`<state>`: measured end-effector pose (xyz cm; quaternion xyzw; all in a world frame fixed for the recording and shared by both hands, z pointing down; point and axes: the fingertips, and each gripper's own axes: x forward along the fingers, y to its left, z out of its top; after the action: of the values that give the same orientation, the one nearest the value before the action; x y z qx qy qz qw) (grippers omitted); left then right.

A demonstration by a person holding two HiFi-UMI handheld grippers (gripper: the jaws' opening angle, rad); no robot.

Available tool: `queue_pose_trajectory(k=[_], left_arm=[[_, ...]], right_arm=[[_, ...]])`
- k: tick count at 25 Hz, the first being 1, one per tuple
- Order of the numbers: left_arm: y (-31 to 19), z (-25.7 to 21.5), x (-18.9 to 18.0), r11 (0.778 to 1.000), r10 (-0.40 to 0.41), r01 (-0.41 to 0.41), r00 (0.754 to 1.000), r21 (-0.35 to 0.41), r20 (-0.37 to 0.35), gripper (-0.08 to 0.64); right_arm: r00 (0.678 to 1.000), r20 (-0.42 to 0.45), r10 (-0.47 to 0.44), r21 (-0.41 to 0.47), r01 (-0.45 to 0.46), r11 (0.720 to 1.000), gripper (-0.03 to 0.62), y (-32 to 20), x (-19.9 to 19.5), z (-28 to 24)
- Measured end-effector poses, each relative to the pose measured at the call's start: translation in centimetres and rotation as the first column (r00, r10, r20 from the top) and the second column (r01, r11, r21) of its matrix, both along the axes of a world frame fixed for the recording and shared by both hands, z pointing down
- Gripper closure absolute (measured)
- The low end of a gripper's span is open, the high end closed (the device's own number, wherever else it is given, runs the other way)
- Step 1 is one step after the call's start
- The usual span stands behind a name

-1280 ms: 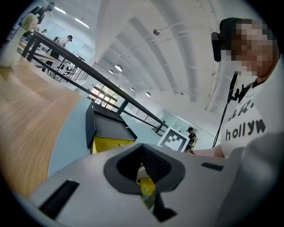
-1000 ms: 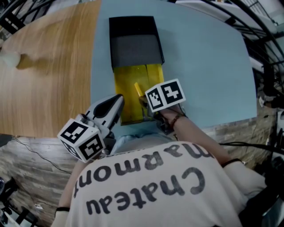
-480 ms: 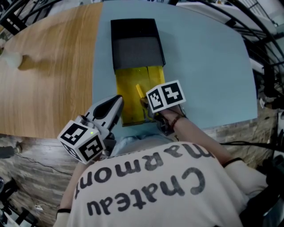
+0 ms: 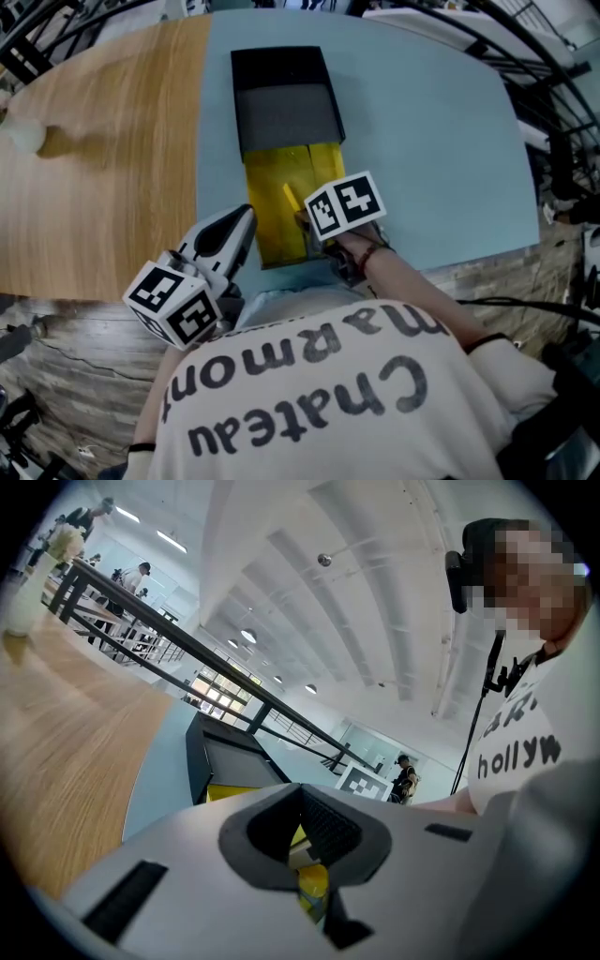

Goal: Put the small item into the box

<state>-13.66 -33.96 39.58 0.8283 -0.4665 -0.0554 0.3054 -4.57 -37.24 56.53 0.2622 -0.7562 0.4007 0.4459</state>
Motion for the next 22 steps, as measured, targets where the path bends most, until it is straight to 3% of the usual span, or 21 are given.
queue_pose_trajectory(k=[7,13,17,20,22], left_arm=[[0.6,-0.6,-1.0,0.999,0.022,-0.022,1.000,0.024,-0.005,0.557],[1.2,-0.8,-2.0,0.998,0.052,-0.051,0.999,0.048,-0.006,0.558],[2.4,-1.0,-2.7,0.996,0.075,-0.075,0.997,0.050,0.011,0.557],[3.1,-1.3,-2.8,0.993,0.107,-0.108,0.994,0.055,0.024,0.558],[3.6,-1.4,-2.5,0.988,0.138,-0.140,0.990,0.059,0.035,0.557]], right_arm=[[0.998,-0.029,0.052,0.017,-0.052,0.999,0.503,-0.6,0.4,0.1],[0.991,-0.028,0.129,0.068,-0.127,0.990,0.430,-1.6,0.5,-0.1],[0.984,-0.008,0.180,0.114,-0.178,0.977,0.415,-1.7,0.7,-0.8],[0.971,0.058,0.232,0.181,-0.238,0.954,0.404,-2.1,0.7,-2.5],[0.956,0.133,0.262,0.281,-0.289,0.915,0.405,-2.7,0.8,-4.5]])
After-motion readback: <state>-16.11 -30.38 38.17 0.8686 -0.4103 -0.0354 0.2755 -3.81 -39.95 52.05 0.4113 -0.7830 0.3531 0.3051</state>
